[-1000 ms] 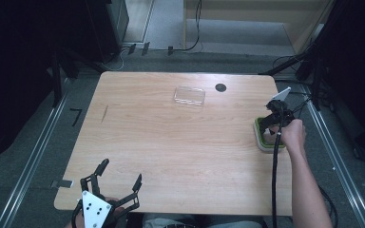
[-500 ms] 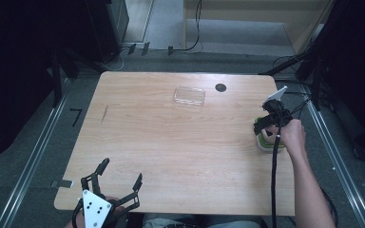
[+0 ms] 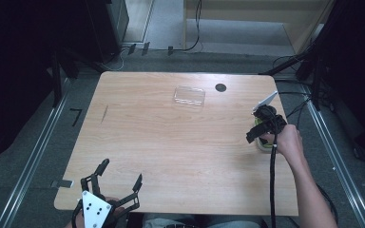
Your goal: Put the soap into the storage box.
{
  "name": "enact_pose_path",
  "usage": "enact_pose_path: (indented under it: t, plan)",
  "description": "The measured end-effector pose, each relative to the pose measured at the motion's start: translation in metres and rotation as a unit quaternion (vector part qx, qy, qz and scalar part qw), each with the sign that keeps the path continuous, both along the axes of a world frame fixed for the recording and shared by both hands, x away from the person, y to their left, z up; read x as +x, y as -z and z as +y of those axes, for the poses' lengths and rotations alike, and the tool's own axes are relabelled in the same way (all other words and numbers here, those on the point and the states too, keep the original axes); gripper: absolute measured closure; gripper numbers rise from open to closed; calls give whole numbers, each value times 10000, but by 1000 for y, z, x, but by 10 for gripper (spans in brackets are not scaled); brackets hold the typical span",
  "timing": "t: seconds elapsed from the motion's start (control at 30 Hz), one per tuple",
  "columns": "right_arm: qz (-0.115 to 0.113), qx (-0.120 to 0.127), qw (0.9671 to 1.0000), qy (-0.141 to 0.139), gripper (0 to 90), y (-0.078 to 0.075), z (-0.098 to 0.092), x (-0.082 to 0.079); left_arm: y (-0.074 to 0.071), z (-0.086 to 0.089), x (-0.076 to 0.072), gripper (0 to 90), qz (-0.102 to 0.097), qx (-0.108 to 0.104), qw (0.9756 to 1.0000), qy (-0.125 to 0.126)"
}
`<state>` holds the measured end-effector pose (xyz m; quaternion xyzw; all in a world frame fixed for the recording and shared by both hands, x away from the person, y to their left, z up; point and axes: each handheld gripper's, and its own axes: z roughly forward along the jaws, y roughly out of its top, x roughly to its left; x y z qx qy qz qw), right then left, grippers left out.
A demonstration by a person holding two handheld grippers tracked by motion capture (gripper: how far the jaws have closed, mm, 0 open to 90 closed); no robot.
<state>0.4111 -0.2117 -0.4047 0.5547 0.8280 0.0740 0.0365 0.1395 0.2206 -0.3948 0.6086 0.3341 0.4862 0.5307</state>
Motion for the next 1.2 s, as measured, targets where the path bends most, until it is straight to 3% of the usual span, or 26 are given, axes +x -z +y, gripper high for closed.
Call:
enact_pose_path:
  t: [0.3, 0.6, 1.2]
  plan:
    - [-70, -23, 9983, -584, 77, -6, 22, -35, 0, 0, 0, 99, -1, 13, 10000, 3]
    - [62, -257, 9937, -1085, 79, 12, 37, -68, 0, 0, 0, 99, -4, 0, 10000, -6]
    - [341, -418, 9866, -1541, 94, 41, 48, -107, 0, 0, 0, 99, -14, -1, 10000, 0]
